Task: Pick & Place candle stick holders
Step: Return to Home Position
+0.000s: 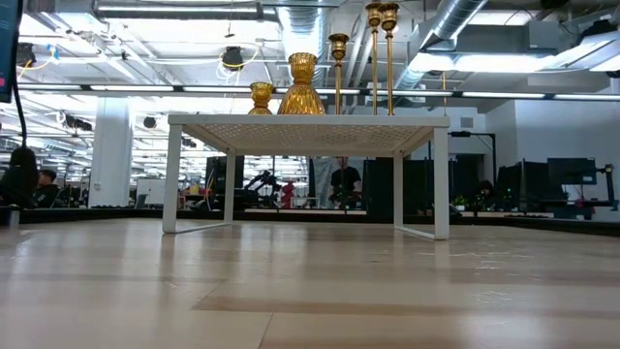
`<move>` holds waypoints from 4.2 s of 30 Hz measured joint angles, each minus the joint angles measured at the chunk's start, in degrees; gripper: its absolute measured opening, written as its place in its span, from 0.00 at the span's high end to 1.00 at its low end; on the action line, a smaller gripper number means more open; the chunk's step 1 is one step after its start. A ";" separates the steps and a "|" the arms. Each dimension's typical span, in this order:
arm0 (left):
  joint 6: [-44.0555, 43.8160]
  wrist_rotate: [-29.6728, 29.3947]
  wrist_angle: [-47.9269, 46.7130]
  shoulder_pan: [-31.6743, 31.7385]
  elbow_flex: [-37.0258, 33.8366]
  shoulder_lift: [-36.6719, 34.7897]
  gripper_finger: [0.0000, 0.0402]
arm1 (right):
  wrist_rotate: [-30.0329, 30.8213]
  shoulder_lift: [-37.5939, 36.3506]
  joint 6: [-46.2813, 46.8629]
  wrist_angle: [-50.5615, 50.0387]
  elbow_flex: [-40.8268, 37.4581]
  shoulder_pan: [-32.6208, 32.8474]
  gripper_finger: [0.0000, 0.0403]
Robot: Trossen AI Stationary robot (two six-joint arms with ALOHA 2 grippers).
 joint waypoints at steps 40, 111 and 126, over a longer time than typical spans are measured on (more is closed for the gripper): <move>0.13 -0.02 0.37 0.00 0.04 0.02 0.64 | 0.02 0.00 -0.01 -1.16 -0.02 0.00 1.00; -9.36 25.75 -49.45 28.41 -0.20 -47.99 0.98 | 0.16 0.00 5.59 -5.49 -0.02 -0.02 1.00; -10.36 24.85 -48.82 28.41 -17.76 -57.18 0.98 | 0.04 0.00 5.60 -5.46 -0.02 -0.02 1.00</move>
